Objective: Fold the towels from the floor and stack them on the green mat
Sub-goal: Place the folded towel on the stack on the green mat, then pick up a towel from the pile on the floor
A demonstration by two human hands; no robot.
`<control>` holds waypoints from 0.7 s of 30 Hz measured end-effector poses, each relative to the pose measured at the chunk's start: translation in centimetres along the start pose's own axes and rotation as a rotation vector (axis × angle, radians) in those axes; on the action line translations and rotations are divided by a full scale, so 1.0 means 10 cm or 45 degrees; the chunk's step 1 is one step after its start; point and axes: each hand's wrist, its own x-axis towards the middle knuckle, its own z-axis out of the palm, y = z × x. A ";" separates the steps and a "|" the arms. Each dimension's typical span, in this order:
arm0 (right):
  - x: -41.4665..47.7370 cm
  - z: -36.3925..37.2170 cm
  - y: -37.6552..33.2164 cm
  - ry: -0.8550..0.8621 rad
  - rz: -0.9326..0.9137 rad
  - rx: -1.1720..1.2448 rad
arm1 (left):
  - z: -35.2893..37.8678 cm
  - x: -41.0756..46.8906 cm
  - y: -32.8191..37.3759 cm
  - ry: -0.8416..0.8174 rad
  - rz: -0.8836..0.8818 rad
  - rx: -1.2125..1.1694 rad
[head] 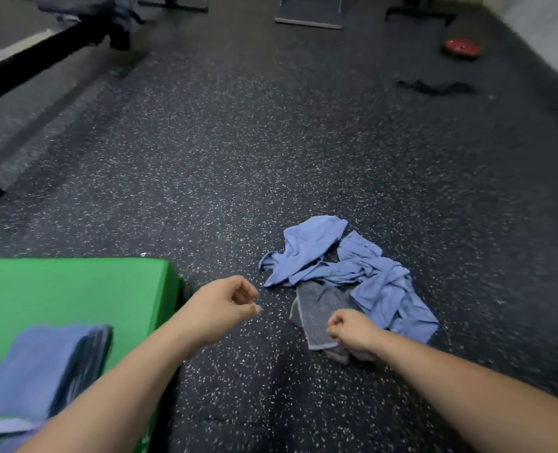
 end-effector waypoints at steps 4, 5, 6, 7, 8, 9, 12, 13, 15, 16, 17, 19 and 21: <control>0.22 -0.17 0.61 0.097 0.102 -0.053 | 0.38 0.16 0.38 -0.047 0.037 0.012; 0.28 -0.18 0.75 0.130 0.121 -0.068 | 0.48 0.20 0.47 -0.058 0.047 0.024; 0.32 -0.20 0.88 0.157 0.143 -0.098 | 0.57 0.24 0.55 -0.068 0.055 0.035; 0.36 -0.22 1.00 0.184 0.161 -0.118 | 0.67 0.27 0.63 -0.079 0.064 0.044; 0.42 -0.21 1.11 0.203 0.181 -0.122 | 0.76 0.30 0.71 -0.092 0.073 0.052; 0.46 -0.21 1.20 0.205 0.193 -0.112 | 0.86 0.33 0.79 -0.107 0.085 0.062; 0.62 -0.21 1.43 0.191 0.202 -0.009 | 1.14 0.39 1.00 -0.145 0.120 0.059; 0.68 -0.22 1.49 0.212 0.195 0.013 | 1.24 0.41 1.06 -0.154 0.135 0.060; 0.77 -0.25 1.54 0.263 0.150 0.086 | 1.41 0.43 1.15 -0.166 0.162 0.079; 0.83 -0.26 1.55 0.269 0.114 0.113 | 1.49 0.43 1.19 -0.175 0.174 0.091; 0.87 -0.27 1.55 0.248 0.080 0.112 | 1.56 0.44 1.21 -0.190 0.184 0.106; 1.01 -0.26 1.57 0.175 0.038 0.140 | 1.67 0.46 1.23 -0.222 0.198 0.134; 1.11 -0.24 1.54 0.088 0.057 0.235 | 1.75 0.47 1.24 -0.243 0.212 0.161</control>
